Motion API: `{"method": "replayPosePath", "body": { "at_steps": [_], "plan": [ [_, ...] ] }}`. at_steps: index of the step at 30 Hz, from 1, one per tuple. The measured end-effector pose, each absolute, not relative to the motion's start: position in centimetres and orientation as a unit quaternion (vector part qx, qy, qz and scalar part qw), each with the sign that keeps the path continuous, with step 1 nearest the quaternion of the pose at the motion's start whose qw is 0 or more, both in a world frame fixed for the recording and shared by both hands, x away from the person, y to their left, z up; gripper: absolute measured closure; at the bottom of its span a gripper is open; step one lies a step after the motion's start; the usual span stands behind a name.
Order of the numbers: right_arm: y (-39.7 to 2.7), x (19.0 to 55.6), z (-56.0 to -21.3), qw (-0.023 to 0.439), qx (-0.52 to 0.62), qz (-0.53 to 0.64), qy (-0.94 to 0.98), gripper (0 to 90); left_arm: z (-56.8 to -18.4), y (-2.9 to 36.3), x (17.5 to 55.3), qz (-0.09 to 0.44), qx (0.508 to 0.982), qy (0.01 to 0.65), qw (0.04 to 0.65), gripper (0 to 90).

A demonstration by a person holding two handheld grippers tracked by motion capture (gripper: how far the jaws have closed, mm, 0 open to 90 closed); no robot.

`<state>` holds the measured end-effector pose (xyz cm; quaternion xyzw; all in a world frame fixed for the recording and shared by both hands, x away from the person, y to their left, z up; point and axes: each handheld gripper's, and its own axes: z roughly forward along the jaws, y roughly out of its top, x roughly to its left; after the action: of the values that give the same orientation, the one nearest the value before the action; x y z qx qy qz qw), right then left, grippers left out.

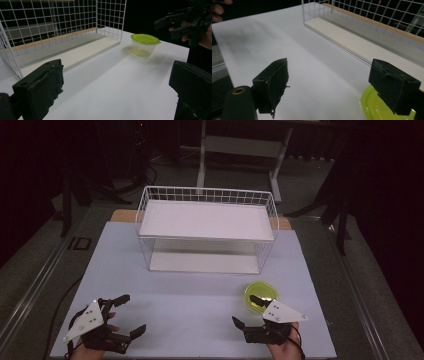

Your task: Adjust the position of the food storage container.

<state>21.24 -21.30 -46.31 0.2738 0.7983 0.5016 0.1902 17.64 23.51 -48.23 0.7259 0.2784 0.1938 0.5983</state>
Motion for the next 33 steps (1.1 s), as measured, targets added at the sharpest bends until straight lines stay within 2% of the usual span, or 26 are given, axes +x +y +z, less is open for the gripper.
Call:
{"method": "replayPosePath", "body": {
  "at_steps": [20, 26, 33],
  "plan": [
    [-19.3, 19.4, -43.4, 0.199, 0.234, 0.511, 0.803, 16.3, -48.1, 23.6, 17.5, 0.204, 0.722, 0.274, 0.602, 0.4],
    [-19.8, 20.4, -41.3, 0.197, 0.237, 0.525, 0.793, 13.7, -48.2, 23.5, 17.6, 0.203, 0.723, 0.273, 0.602, 0.4],
    [-21.3, 22.6, -39.5, 0.219, 0.266, 0.521, 0.781, 13.8, -48.3, 23.5, 17.6, 0.204, 0.723, 0.271, 0.602, 0.4]
  ]
}}
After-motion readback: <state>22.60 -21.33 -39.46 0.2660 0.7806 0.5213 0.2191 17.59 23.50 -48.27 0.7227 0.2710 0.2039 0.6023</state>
